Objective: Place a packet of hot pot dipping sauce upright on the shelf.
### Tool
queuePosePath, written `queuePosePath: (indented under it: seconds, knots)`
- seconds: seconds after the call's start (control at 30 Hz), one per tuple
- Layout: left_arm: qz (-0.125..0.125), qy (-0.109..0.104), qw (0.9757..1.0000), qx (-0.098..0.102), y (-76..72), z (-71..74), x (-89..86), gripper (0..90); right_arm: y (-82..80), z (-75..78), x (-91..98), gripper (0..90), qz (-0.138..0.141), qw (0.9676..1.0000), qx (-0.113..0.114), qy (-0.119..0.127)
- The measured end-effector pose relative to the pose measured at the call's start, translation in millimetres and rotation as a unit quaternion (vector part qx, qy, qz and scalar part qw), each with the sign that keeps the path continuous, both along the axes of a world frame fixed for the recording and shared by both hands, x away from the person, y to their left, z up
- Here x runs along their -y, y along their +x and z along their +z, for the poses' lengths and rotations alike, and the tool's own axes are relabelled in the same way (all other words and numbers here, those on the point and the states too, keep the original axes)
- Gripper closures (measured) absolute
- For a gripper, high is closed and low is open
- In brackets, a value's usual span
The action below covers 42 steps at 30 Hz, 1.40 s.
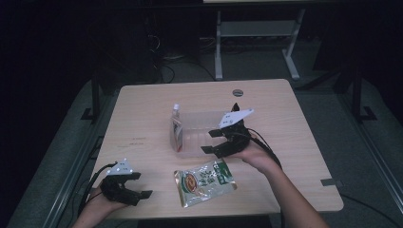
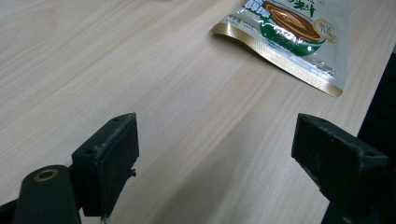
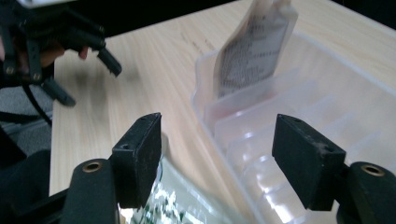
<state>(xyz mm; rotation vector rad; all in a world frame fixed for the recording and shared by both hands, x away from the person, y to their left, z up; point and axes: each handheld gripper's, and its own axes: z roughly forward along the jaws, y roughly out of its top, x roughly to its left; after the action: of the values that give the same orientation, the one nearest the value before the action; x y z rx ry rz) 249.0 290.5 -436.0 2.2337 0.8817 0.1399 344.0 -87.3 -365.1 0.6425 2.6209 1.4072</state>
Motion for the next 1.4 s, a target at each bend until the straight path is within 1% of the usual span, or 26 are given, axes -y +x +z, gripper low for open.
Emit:
queuePosePath:
  seconds: [0.1,0.13,0.17,0.23,0.27,0.3,0.37,0.4,0.43,0.47,0.5,0.6,0.63,0.7,0.77,0.83,0.87,0.9,0.97,1.0,1.1,1.17,1.2,1.23,1.27,1.4]
  knots:
    - [-0.005,0.003,1.0,0.001,-0.5,1.2,-0.6,15.1,-10.6,-5.8,12.3,32.4,-0.006,1.0,-0.005,-0.005]
    - [-0.004,0.0,1.0,0.003,-0.7,1.1,0.1,15.1,-10.6,-5.8,12.3,32.4,-0.006,1.0,-0.005,-0.005]
    - [-0.008,0.004,1.0,0.003,-0.8,1.8,0.8,15.1,-16.5,-9.1,18.1,32.4,-0.011,0.9998,-0.011,-0.01]
    - [-0.009,0.002,0.9999,0.005,-0.7,1.8,1.4,15.1,-18.9,-10.9,21.4,32.5,-0.011,0.9998,-0.01,-0.012]
    - [-0.011,0.002,0.9999,0.006,-1.0,2.2,2.3,15.1,-24.5,-13.7,28.0,32.4,-0.013,0.9997,-0.014,-0.017]
    - [-0.011,0.002,0.9999,0.006,-1.0,2.2,2.3,15.1,-24.5,-13.7,28.0,32.4,-0.013,0.9997,-0.014,-0.017]
    - [-0.013,0.003,0.9999,0.007,-1.1,2.4,2.5,15.1,-29.4,-16.2,35.2,32.4,-0.016,0.9996,-0.016,-0.015]
    - [-0.013,0.003,0.9999,0.006,-0.9,2.2,2.4,15.1,-34.7,-18.2,42.8,32.4,-0.022,0.9995,-0.018,-0.015]
    - [-0.013,0.003,0.9999,0.006,-0.9,2.2,2.4,15.1,-34.7,-18.2,42.8,32.4,-0.022,0.9995,-0.018,-0.015]
    - [-0.015,0.006,0.9998,0.006,-0.7,2.4,1.8,15.1,-39.2,-20.8,50.8,32.4,-0.026,0.9994,-0.021,-0.011]
    - [-0.015,0.005,0.9999,0.005,-0.8,2.4,1.9,15.1,-39.2,-20.8,50.8,32.4,-0.026,0.9994,-0.021,-0.011]
    - [-0.01,-0.002,0.9999,0.003,-1.2,2.8,3.3,15.1,-46.8,-28.6,66.1,32.2,-0.04,0.9988,-0.025,-0.014]
    - [-0.013,0.001,0.9999,0.003,-0.7,3.5,3.4,15.1,-46.8,-28.6,66.1,32.2,-0.04,0.9988,-0.025,-0.014]
    - [-0.012,-0.004,0.9999,0.0,-0.6,3.7,6.0,15.2,-50.1,-33.5,73.5,32.1,-0.05,0.9982,-0.028,-0.016]
    - [-0.019,-0.004,0.9998,0.001,0.1,4.9,9.1,16.8,-54.3,-38.5,79.8,32.1,-0.059,0.9975,-0.035,-0.018]
    - [-0.018,-0.009,0.9998,0.006,0.8,6.6,13.8,17.3,-58.8,-44.6,86.3,31.9,-0.066,0.9967,-0.042,-0.022]
    - [-0.022,-0.009,0.9997,0.006,1.0,8.4,15.9,20.7,-61.7,-50.0,90.8,31.9,-0.07,0.9962,-0.047,-0.025]
    - [-0.022,-0.014,0.9996,0.007,0.8,9.7,19.0,20.7,-61.7,-50.0,90.8,31.9,-0.07,0.9962,-0.047,-0.025]
    - [-0.028,-0.013,0.9994,0.012,2.0,12.2,25.3,24.8,-68.8,-56.8,96.4,31.7,-0.076,0.995,-0.058,-0.031]
    - [-0.032,-0.014,0.9993,0.012,2.5,13.3,28.8,24.8,-68.8,-56.8,96.4,31.7,-0.076,0.995,-0.058,-0.031]
    - [-0.041,-0.011,0.999,0.011,6.4,13.5,39.8,28.6,-77.8,-63.1,103.4,30.9,-0.082,0.9942,-0.064,-0.029]
    - [-0.05,-0.009,0.9986,0.011,11.2,13.2,49.0,28.6,-79.2,-64.0,105.1,30.7,-0.085,0.9939,-0.065,-0.025]
    - [-0.063,-0.005,0.9979,0.017,15.9,13.9,59.6,28.1,-80.2,-64.9,106.7,30.7,-0.088,0.9938,-0.065,-0.023]
    - [-0.063,-0.005,0.9979,0.017,15.9,13.9,59.6,27.8,-80.2,-64.9,106.7,30.7,-0.088,0.9938,-0.065,-0.023]
    - [-0.069,-0.004,0.9974,0.02,18.0,14.6,65.1,27.5,-80.0,-64.4,105.9,30.7,-0.088,0.9939,-0.063,-0.019]
    - [-0.09,-0.002,0.9956,0.026,27.0,15.4,87.0,25.4,-80.6,-65.5,103.2,30.7,-0.083,0.994,-0.067,-0.026]
